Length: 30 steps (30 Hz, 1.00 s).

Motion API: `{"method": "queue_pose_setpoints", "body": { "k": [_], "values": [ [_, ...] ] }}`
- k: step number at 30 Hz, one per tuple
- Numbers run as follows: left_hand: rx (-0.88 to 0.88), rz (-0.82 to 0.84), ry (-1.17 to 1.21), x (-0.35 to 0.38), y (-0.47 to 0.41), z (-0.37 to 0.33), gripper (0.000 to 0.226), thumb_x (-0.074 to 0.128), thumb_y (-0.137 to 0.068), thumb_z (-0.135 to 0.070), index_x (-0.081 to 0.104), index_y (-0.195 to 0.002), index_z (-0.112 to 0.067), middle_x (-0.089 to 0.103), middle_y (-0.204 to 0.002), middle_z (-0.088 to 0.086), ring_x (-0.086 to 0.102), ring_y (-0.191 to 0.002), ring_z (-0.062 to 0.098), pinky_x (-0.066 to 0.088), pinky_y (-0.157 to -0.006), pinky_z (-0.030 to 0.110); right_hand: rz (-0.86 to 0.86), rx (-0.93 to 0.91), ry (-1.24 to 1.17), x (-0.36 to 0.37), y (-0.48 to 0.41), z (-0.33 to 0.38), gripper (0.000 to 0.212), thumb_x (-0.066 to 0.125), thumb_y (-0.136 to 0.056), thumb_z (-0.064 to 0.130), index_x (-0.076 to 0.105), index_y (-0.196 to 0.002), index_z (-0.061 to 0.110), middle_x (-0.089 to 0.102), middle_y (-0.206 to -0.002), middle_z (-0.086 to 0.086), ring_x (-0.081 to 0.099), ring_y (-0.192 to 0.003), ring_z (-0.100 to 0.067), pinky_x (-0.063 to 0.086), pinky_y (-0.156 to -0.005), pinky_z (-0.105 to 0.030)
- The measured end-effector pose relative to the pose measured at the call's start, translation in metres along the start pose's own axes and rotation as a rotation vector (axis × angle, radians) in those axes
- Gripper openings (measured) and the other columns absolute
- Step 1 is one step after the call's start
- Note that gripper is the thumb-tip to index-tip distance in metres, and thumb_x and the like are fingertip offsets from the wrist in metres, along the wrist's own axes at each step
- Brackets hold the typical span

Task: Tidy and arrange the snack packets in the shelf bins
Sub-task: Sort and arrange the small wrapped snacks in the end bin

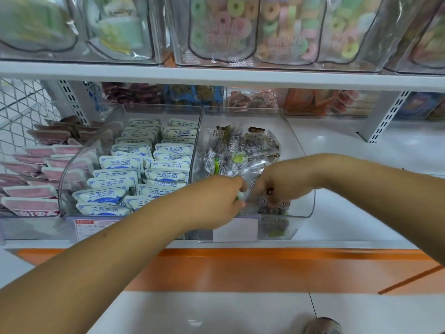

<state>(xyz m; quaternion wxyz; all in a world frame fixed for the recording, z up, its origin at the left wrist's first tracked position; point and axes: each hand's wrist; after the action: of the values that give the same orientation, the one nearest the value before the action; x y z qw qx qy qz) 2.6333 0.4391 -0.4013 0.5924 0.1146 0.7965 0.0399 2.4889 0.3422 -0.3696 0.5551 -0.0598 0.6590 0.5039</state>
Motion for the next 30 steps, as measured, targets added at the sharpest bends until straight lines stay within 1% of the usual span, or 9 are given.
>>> {"method": "queue_pose_setpoints", "body": {
  "k": [2,6,9,11,17,20,25,27,30],
  "values": [
    [0.006,0.046,0.003,-0.001,0.001,0.001,0.046,0.044,-0.099,-0.043,0.038,-0.140,-0.023,0.056,-0.126,-0.002,0.051,-0.100,0.012,0.043,-0.086,0.026,0.014,0.004,0.083,0.007,-0.005,0.002,0.037,0.059,-0.093,0.018,0.059,-0.126,0.034,0.058,-0.100,0.013,0.053,-0.090,-0.012,0.042,-0.070,-0.019],
    [0.053,0.167,0.045,-0.001,0.005,0.001,0.063,0.044,-0.094,-0.057,0.026,-0.148,-0.031,0.041,-0.148,-0.007,0.045,-0.129,0.013,0.039,-0.106,0.031,0.086,0.008,-0.020,-0.013,0.016,-0.009,0.029,0.061,-0.092,0.022,0.061,-0.120,0.029,0.066,-0.117,0.009,0.061,-0.108,-0.015,0.047,-0.098,-0.035],
    [0.088,0.180,0.050,0.001,0.005,0.003,0.051,0.044,-0.096,-0.053,0.032,-0.143,-0.038,0.047,-0.142,-0.010,0.048,-0.123,0.012,0.041,-0.103,0.034,-0.135,-0.003,-0.140,-0.034,0.026,-0.019,0.022,0.062,-0.091,0.013,0.067,-0.101,0.033,0.070,-0.097,0.012,0.066,-0.090,-0.009,0.050,-0.085,-0.027],
    [0.103,0.195,0.049,0.002,0.007,0.003,0.044,0.043,-0.098,-0.049,0.035,-0.140,-0.040,0.052,-0.136,-0.011,0.051,-0.117,0.011,0.043,-0.100,0.035,-0.256,0.011,-0.054,-0.038,0.020,-0.020,0.016,0.068,-0.086,0.020,0.064,-0.094,0.033,0.067,-0.087,0.014,0.061,-0.080,-0.007,0.046,-0.073,-0.023],
    [0.122,0.199,0.035,0.004,0.007,0.003,0.042,0.039,-0.100,-0.047,0.036,-0.142,-0.041,0.051,-0.135,-0.011,0.050,-0.117,0.012,0.043,-0.099,0.036,-0.105,0.044,0.220,-0.005,-0.008,-0.007,0.060,0.071,-0.083,0.043,0.047,-0.137,0.034,0.055,-0.116,0.014,0.047,-0.095,-0.010,0.037,-0.082,-0.025],
    [0.134,0.194,0.030,0.004,0.005,0.004,0.043,0.039,-0.100,-0.046,0.036,-0.143,-0.039,0.049,-0.138,-0.011,0.047,-0.121,0.012,0.040,-0.102,0.035,-0.085,0.055,0.252,-0.002,-0.015,-0.007,0.070,0.065,-0.087,0.042,0.031,-0.148,0.032,0.047,-0.143,0.003,0.049,-0.122,-0.020,0.042,-0.098,-0.032],
    [0.135,0.191,0.030,0.004,0.006,0.003,0.042,0.039,-0.101,-0.045,0.039,-0.142,-0.039,0.048,-0.138,-0.010,0.045,-0.123,0.011,0.038,-0.103,0.033,0.041,0.079,0.169,-0.006,-0.026,-0.003,0.084,0.064,-0.085,0.051,0.016,-0.152,0.033,0.029,-0.156,0.002,0.034,-0.138,-0.021,0.032,-0.109,-0.037],
    [0.135,0.185,0.040,0.005,0.007,0.003,0.041,0.040,-0.100,-0.045,0.042,-0.140,-0.038,0.051,-0.134,-0.010,0.049,-0.119,0.012,0.041,-0.101,0.035,0.062,0.081,0.105,-0.004,-0.032,-0.003,0.083,0.065,-0.082,0.055,0.021,-0.150,0.037,0.034,-0.151,0.005,0.037,-0.135,-0.019,0.035,-0.107,-0.036],
    [0.122,0.148,0.023,0.005,0.006,0.005,0.042,0.044,-0.098,-0.048,0.046,-0.137,-0.034,0.055,-0.129,-0.007,0.052,-0.114,0.014,0.044,-0.097,0.036,0.002,0.028,0.063,-0.008,-0.034,-0.008,0.056,0.068,-0.086,0.032,0.045,-0.137,0.036,0.057,-0.120,0.012,0.055,-0.102,-0.012,0.045,-0.086,-0.029]
  ]
}}
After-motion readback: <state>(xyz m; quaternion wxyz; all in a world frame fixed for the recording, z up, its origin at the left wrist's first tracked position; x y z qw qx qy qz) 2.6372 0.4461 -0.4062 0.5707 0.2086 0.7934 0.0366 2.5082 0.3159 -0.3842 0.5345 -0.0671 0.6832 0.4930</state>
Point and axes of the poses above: each hand's wrist, its own y-axis away from the middle knuckle, its own x-axis out of the palm, z = x × y
